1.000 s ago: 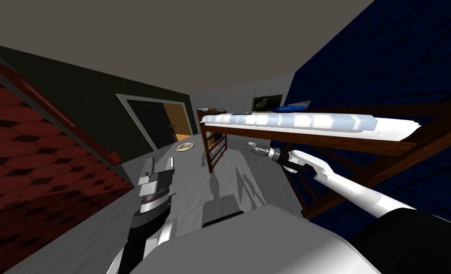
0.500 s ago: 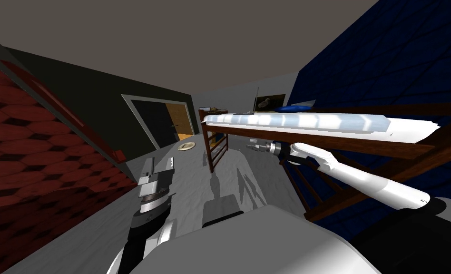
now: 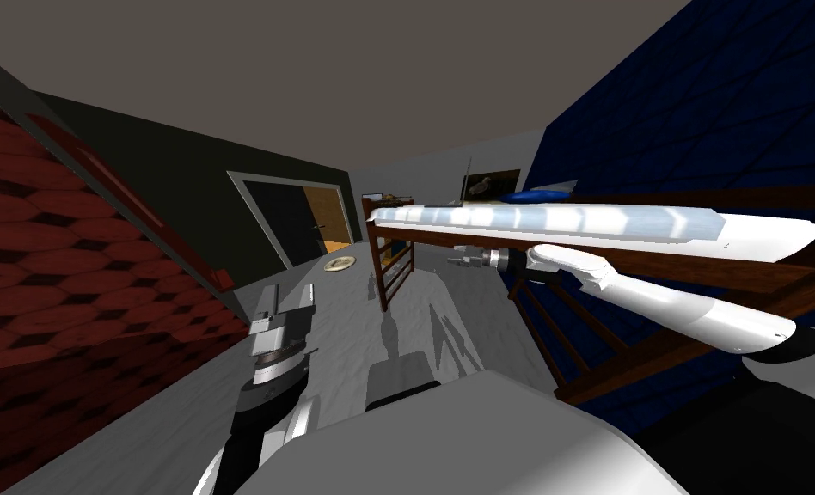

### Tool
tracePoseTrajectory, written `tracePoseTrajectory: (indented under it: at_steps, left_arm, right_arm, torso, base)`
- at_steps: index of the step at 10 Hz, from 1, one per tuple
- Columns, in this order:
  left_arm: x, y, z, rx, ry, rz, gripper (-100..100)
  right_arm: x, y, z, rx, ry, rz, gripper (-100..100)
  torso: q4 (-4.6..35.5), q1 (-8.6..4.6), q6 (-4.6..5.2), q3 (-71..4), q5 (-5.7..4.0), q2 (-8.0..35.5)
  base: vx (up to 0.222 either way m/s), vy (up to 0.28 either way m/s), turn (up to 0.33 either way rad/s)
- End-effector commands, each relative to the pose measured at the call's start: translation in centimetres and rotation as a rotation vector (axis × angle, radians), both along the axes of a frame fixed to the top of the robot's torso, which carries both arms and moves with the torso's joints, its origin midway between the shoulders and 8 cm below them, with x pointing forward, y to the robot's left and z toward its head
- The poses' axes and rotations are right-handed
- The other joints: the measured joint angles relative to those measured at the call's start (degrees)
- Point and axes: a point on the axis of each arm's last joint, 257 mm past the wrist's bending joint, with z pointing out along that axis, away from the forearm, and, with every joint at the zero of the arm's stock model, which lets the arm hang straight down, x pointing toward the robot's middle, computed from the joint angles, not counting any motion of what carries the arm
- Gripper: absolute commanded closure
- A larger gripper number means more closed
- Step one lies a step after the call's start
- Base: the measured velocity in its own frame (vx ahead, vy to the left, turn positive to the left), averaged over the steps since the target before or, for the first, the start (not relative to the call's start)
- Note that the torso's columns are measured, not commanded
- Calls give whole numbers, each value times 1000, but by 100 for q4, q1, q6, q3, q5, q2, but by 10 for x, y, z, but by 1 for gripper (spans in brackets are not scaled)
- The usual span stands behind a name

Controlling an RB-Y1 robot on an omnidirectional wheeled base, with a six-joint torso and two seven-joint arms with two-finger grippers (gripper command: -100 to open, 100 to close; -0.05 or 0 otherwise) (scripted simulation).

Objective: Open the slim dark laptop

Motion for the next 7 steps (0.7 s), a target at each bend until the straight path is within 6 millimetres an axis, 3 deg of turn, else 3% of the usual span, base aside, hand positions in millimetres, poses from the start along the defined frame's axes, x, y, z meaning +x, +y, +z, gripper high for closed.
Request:
tracePoseTrajectory:
  at_steps: [1,3,4,7]
  left_arm:
    - [0,0,0,0,0,0,0]
    - [0,0,0,0,0,0,0]
    - [0,0,0,0,0,0,0]
    - [0,0,0,0,0,0,0]
  right_arm:
    - [13,-16,16,-106,-34,-22,-100]
    - [14,-16,20,-168,-32,-12,-100]
    - [24,-32,35,-231,-69,-41,-100]
    - [25,-31,42,-302,-68,-31,-100]
  torso:
    - [0,0,-1,1,0,1]
    - [-1,2,0,-1,0,-2]
    - [0,1,0,0,0,-1]
    - [0,0,0,0,0,0]
  base:
    - [4,5,74]
    - [3,1,28]
    - [5,1,64]
    - [2,0,14]
